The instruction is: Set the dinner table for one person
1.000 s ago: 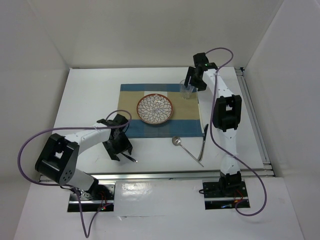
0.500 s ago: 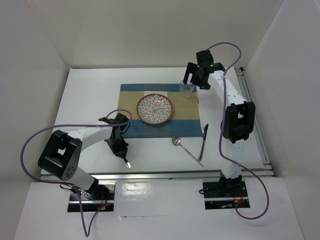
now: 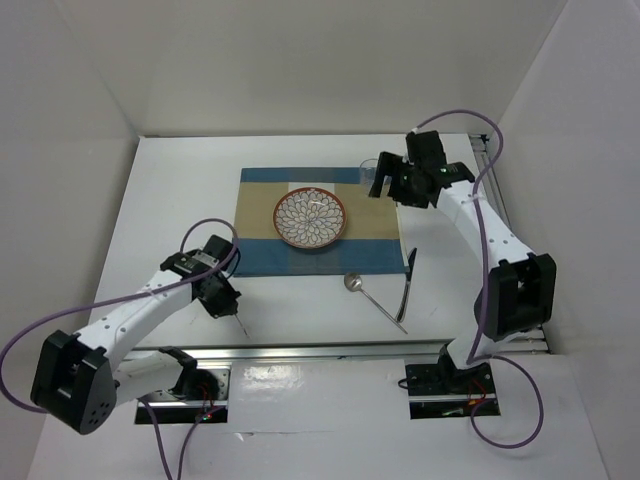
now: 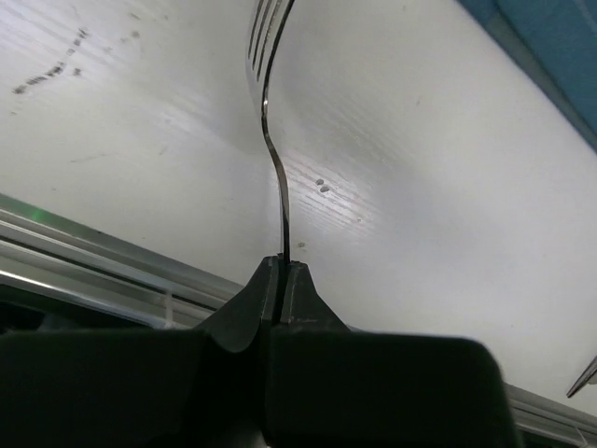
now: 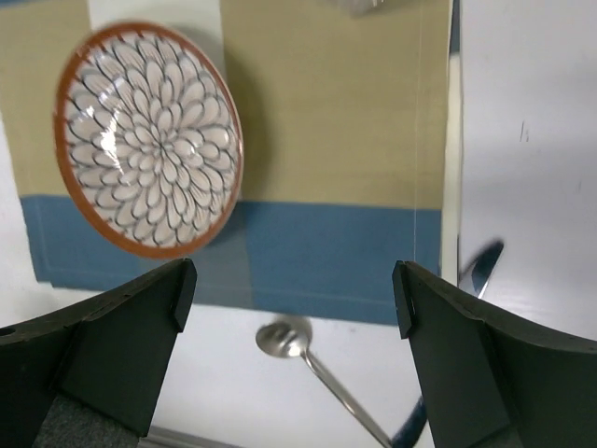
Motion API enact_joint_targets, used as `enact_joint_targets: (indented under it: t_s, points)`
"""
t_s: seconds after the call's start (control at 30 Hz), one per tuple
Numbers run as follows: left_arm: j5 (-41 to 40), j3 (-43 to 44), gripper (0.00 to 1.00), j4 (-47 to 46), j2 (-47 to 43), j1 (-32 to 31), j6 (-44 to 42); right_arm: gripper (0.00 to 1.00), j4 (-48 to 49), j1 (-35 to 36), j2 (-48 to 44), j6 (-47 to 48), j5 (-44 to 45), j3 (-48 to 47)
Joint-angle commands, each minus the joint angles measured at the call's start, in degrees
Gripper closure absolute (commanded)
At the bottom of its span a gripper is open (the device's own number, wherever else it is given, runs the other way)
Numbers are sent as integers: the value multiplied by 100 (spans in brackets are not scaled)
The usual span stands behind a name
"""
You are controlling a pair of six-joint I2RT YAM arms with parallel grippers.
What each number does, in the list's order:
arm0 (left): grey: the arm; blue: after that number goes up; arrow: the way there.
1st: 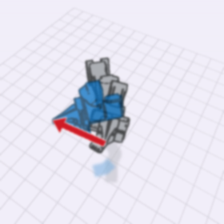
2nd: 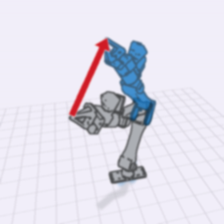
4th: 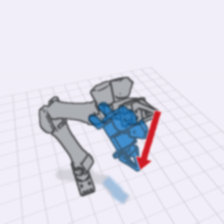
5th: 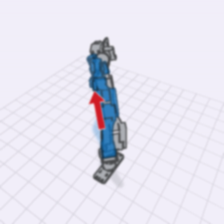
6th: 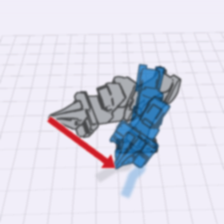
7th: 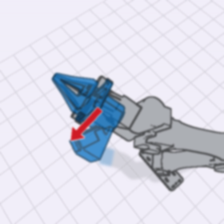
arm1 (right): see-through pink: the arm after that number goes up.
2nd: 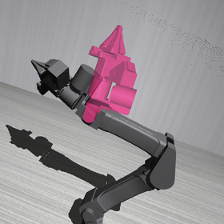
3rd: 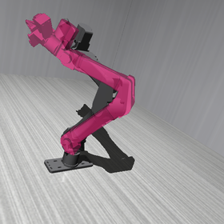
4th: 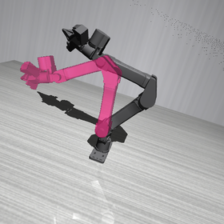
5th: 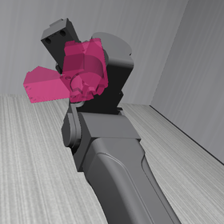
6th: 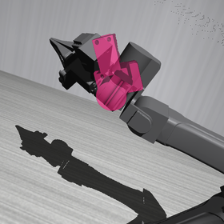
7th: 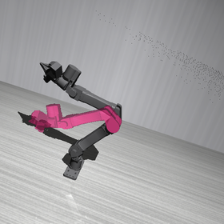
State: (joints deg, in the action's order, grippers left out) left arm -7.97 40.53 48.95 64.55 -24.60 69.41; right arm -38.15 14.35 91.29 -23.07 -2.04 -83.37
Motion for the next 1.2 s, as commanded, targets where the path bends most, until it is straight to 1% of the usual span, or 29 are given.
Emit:
enact_joint_targets:
  t_s: [0.0,0.1,0.2,0.23,0.3,0.33,0.4,0.47,0.5,0.53,0.57,0.6,0.67,0.77,0.9,1.07,1.13,1.17]
  points:
    - [-529,454,100,492,-198,-27,-171,0,151,77,-401,-48,-200,426]
    - [-706,955,100,581,-32,-27,-488,0,-51,209,-523,-48,28,690]
    - [-846,1544,100,441,258,-27,-1190,0,-52,261,-655,-101,90,963]
    - [-1003,1728,100,362,564,-27,-1549,0,-104,261,-656,-171,90,1016]
    - [-1180,2306,100,431,952,-27,-1850,0,-105,261,-726,-172,143,1094]
    - [-1346,2501,100,431,1389,-27,-2130,0,-166,261,-796,-232,143,1156]
    - [-1348,3062,100,362,1839,-27,-2483,0,-166,261,-867,-233,143,1209]
    - [-1418,3416,100,291,2296,-27,-2851,0,-289,261,-928,-285,143,1209]
    - [-1418,3591,100,221,2760,-27,-3002,0,-342,261,-928,-286,143,1209]
    - [-1470,3967,100,220,3008,-27,-3142,0,-490,261,-928,-225,143,1209]
    - [-1523,4162,100,273,3245,-27,-3248,0,-570,261,-928,-137,143,1209]
    - [-1471,4495,100,177,3691,-27,-3441,0,-571,322,-989,-49,47,1209]
    - [-1401,4804,100,176,4107,-27,-3766,0,-632,393,-990,214,-102,1280]
    - [-1339,5332,100,229,4828,-27,-3890,0,-746,647,-929,355,-375,1447]
    - [-1278,5667,100,229,5434,25,-3891,0,-808,1025,-805,348,-262,1675]
    - [-1208,5869,100,229,5884,139,-3777,0,-992,1193,-446,294,-322,1806]
    - [-1059,5869,100,229,5954,140,-3715,3,-1124,1263,-279,216,-323,1859]
    - [-971,5869,96,229,5955,201,-3715,5,-1124,1342,-217,215,-262,1955]
